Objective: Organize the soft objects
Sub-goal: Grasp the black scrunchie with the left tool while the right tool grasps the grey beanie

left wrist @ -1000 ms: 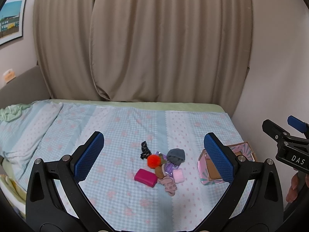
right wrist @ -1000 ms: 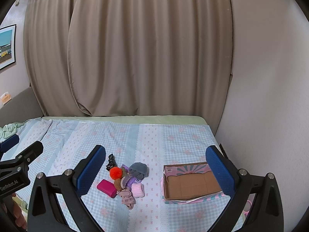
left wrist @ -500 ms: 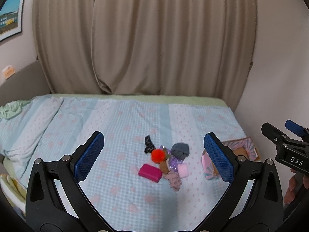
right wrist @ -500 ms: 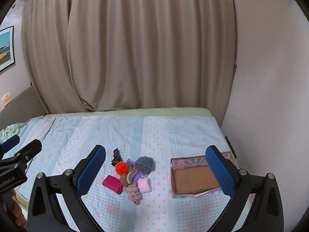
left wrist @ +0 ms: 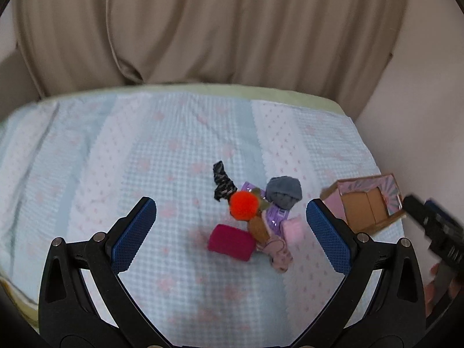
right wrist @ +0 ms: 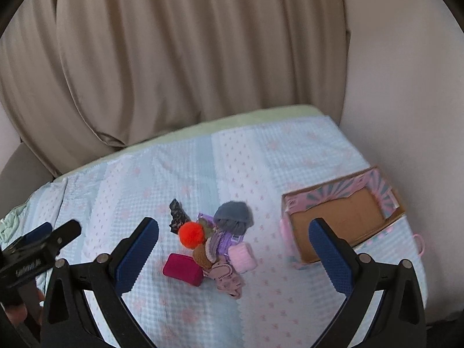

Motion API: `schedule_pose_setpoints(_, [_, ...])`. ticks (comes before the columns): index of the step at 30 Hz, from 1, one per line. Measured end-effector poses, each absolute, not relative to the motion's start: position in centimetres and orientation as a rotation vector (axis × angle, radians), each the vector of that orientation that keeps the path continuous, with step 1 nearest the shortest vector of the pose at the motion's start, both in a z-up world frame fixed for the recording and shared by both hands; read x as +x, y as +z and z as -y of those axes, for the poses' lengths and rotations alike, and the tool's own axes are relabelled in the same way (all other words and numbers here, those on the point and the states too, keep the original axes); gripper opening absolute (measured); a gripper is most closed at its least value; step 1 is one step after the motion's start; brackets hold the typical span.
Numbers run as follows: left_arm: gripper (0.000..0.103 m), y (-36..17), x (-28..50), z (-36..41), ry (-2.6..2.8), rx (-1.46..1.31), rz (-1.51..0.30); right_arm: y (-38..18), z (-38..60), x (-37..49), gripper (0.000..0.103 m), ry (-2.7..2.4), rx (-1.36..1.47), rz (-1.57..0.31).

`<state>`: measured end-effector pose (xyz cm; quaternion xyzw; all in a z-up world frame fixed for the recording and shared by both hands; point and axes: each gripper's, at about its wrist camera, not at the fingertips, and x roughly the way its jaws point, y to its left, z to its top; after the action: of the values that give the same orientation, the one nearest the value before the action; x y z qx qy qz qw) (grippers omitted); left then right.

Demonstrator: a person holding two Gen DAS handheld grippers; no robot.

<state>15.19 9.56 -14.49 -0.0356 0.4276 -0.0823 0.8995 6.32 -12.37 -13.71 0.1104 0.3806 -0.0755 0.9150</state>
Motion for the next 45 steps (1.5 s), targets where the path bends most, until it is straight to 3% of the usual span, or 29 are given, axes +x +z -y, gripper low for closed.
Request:
schedule_pose_setpoints(14, [0.101, -31.2, 29.7, -10.5, -0.184, -0.211, -1.043, -28.8, 11.8, 19.2, 0.103, -0.152, 0.239, -0.961])
schedule_pose_setpoints(24, [0.09, -42.3, 36.7, -7.9, -0.176, -0.204, -1.177, -38.3, 13.0, 26.1, 0.103, -0.191, 0.251, -1.074])
schedule_pose_setpoints(29, [0.078, -46.2, 38.2, -7.0, -0.169, -0.206, -1.241, -41.4, 13.5, 28.0, 0.102, -0.205, 0.266, -1.121])
schedule_pose_setpoints(35, [0.066, -48.3, 38.8, -6.2, -0.147, -0.182, -1.26, -43.2, 13.9, 29.0, 0.089, -0.181, 0.271, -1.157])
schedule_pose_setpoints(37, [0.049, -48.1, 38.6, -5.6, -0.147, -0.158, -1.258, -43.4, 14.1, 29.3, 0.085, -0.175, 0.279, -1.156])
schedule_pose_setpoints(39, [0.041, -48.2, 38.6, -4.9, -0.163, -0.142, -1.261, -43.5, 14.4, 29.4, 0.079, -0.171, 0.286, -1.153])
schedule_pose_setpoints(45, [0.035, -47.8, 38.9, -3.9, -0.168, -0.117, -1.253, -43.5, 14.6, 29.6, 0.06, -0.153, 0.298, -1.139])
